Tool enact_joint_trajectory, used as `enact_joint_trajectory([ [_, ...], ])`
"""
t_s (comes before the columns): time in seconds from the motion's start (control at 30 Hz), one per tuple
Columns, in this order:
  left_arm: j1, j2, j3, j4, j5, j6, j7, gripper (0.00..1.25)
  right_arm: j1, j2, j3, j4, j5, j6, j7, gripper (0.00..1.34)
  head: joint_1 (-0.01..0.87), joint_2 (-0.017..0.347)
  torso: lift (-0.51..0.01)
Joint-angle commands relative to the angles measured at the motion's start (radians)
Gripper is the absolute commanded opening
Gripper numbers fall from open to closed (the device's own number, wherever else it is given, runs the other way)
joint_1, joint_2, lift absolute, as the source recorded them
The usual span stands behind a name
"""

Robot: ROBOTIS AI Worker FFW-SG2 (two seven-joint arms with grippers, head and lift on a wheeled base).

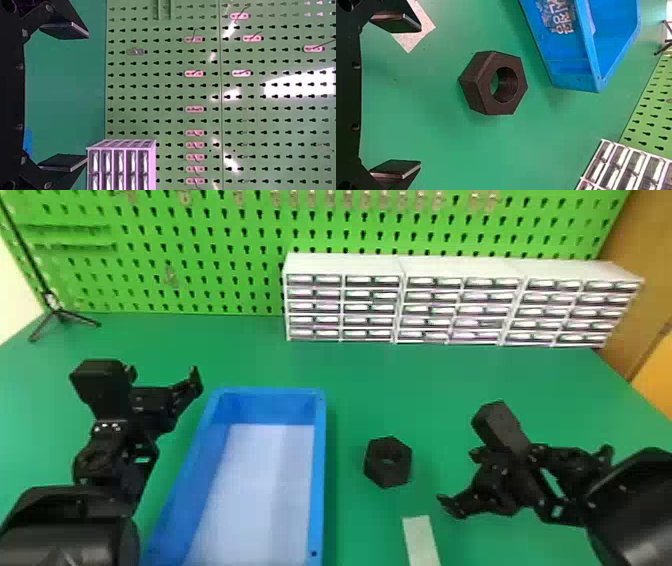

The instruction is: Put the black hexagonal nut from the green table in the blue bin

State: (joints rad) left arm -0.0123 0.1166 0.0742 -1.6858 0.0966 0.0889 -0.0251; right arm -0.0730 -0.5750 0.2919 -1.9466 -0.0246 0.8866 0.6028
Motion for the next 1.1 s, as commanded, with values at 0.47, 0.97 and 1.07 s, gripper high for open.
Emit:
enact_joint_trajectory([
  [0.47, -0.005, 0.000, -0.001, 0.000, -0.002, 0.000, 0.001, 1.07, -0.212, -0.011, 0.205, 0.048, -0.001, 0.002, 0.000, 1.25, 0.683, 0.028, -0.096],
  [0.97, -0.003, 0.000, 0.006, 0.000, 0.000, -0.002, 0.001, 1.07, -0.338, 0.023, 0.371, 0.150, 0.005, -0.043, 0.037, 1.25, 0.683, 0.028, -0.096],
  [1.07, -0.005, 0.000, 0.006, 0.000, 0.000, -0.002, -0.001, 1.07, -0.361, 0.032, 0.403, 0.176, -0.011, -0.058, 0.043, 1.25, 0.683, 0.028, -0.096],
])
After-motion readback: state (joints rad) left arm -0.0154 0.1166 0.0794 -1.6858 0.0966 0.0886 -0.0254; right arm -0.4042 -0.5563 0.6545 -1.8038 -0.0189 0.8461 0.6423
